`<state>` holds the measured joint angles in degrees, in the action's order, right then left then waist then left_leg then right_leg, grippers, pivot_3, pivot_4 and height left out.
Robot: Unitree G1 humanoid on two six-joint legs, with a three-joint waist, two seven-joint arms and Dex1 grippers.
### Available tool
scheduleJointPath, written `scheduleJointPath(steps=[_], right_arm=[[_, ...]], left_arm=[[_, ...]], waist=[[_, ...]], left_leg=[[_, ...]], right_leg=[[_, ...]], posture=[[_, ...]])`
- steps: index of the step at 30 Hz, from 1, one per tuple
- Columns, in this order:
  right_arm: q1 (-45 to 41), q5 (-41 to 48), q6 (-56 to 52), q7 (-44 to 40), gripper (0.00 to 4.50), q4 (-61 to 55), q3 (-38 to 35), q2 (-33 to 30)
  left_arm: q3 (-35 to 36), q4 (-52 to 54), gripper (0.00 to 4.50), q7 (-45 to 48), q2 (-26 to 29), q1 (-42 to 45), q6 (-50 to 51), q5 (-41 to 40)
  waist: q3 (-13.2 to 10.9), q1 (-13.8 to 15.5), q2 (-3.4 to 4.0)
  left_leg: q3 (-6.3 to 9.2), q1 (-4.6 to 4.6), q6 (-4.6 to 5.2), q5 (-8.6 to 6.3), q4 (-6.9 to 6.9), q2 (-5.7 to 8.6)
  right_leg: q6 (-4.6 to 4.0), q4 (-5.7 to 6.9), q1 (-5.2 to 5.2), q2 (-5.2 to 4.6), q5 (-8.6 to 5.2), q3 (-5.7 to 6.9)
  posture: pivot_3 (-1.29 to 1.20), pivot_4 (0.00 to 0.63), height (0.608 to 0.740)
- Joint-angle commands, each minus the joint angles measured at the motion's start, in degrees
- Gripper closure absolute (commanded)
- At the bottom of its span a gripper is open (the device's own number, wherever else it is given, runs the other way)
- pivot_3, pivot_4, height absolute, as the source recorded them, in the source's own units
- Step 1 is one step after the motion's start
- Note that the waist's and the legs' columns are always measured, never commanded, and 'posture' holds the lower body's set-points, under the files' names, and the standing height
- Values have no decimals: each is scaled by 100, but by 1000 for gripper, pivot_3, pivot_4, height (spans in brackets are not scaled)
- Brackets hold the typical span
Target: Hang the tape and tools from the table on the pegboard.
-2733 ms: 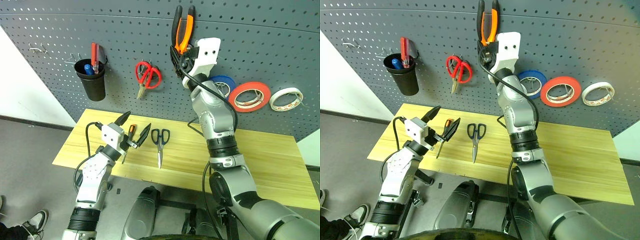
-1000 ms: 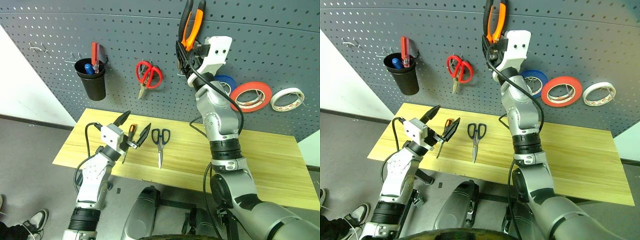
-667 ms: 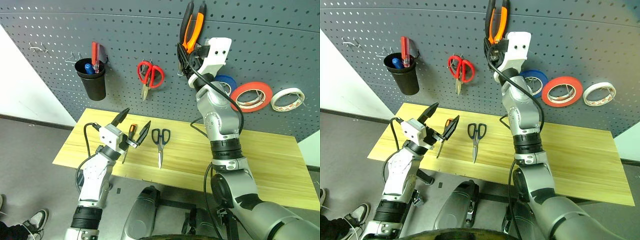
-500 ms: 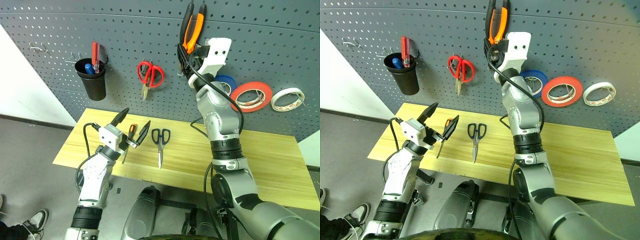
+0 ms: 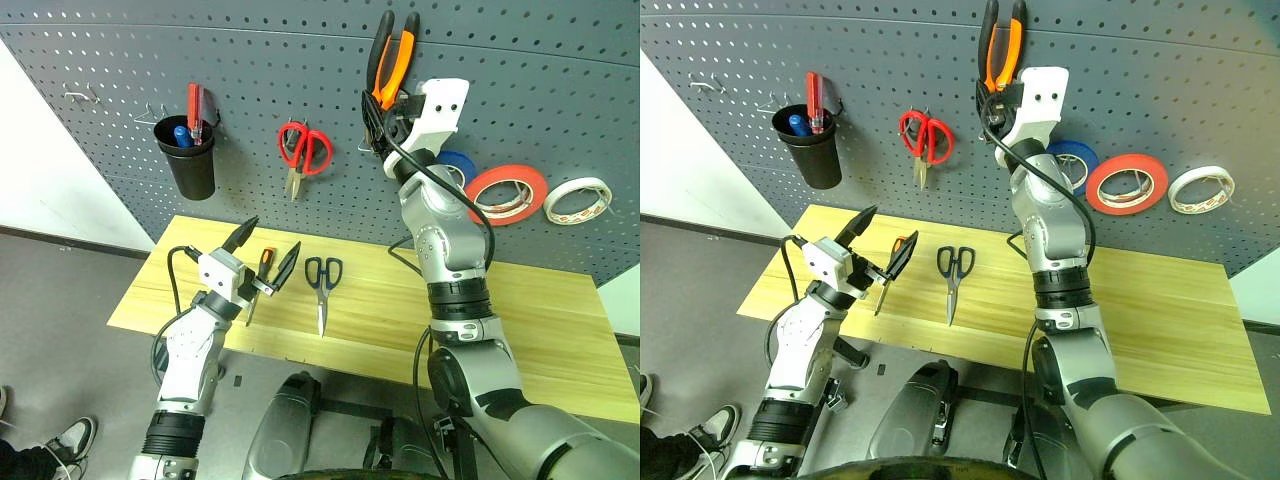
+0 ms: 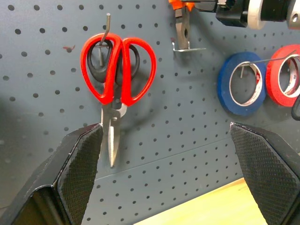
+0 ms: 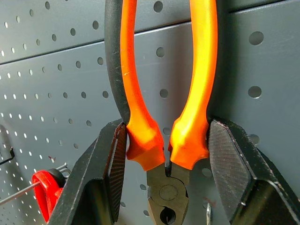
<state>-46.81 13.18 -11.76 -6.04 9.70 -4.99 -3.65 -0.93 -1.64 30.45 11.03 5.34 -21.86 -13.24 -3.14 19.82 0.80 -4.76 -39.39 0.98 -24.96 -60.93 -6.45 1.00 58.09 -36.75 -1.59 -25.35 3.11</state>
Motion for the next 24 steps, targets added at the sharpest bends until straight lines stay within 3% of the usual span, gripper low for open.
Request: scheduleJointPath(steps=[1, 24], right_arm=[[8, 20, 2, 53, 2301, -342, -133, -85], [406, 289, -688, -51, 2301, -649, -42, 81]], left_arm=[[51, 98, 0, 20, 23, 110, -65, -66], [79, 139, 0, -40, 54, 76, 13, -50]], waist=[[0, -1, 0], [0, -6, 0]], left_leg=[[0, 0, 0, 0, 0, 0], [1, 0, 0, 0, -1, -1]], right_leg=[[0, 0, 1, 0, 0, 0], [0, 0, 2, -1, 0, 3]], posture=[[407, 84, 629], [413, 88, 629]])
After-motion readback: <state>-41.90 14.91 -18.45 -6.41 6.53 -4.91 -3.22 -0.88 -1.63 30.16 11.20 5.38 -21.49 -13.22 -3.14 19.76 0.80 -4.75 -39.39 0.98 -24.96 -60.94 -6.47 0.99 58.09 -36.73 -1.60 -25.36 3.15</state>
